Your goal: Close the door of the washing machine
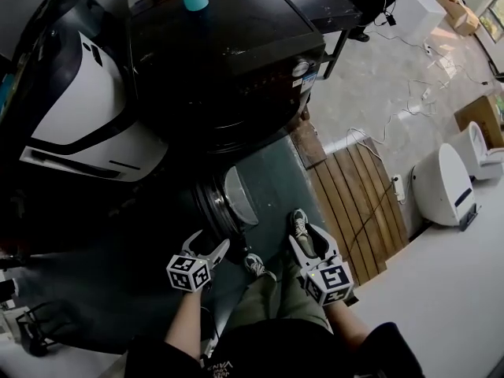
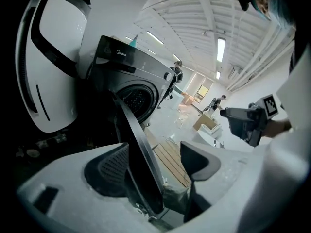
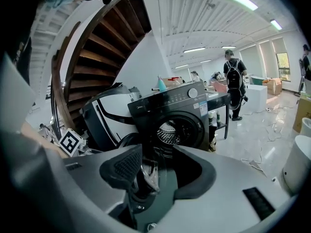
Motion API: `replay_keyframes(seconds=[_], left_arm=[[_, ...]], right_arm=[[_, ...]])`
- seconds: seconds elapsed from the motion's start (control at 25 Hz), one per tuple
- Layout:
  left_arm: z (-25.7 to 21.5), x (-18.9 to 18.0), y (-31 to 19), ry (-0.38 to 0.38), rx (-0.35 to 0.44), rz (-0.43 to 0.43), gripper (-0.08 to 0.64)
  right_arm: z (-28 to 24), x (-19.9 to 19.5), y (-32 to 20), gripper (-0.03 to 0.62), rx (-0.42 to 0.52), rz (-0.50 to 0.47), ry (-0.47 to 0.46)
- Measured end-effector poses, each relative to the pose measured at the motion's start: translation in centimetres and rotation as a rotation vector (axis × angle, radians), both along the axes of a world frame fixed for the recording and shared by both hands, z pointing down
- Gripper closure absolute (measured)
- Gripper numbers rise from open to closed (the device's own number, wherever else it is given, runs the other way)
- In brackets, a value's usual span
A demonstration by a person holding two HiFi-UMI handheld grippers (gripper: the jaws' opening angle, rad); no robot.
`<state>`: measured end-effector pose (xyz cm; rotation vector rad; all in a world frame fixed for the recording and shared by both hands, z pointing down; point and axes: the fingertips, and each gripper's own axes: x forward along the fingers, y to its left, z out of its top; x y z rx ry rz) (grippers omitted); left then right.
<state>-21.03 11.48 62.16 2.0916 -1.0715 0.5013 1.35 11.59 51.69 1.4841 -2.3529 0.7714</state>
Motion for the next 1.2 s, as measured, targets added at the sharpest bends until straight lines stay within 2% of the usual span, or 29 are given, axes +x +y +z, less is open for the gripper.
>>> replay_keyframes(seconds=[0.28, 0.6, 0.92, 1.2], left_arm=[[-0.3, 6.5, -2.4, 0.082, -0.023, 0.061, 0.238], [-0.6, 13.2, -7.2, 0.105, -0.008, 0.134, 0.25], [-0.9, 17.7, -13.6, 0.092, 0.053, 0.117, 0.287], [-1.1, 19.4, -18.0, 0.068, 0.092, 0.078, 0.325]], right_arm=[[-0.2, 2.6, -1.5, 0.401, -0.01, 0.048, 0.008], [1.1, 7.1, -4.2, 0.4, -0.051, 0.076, 0.034], [3.8, 10.5, -8.9, 0.4, -0.084, 0.057, 0.057], [5.9, 11.4, -13.5, 0.405, -0.104, -0.006, 0.055]])
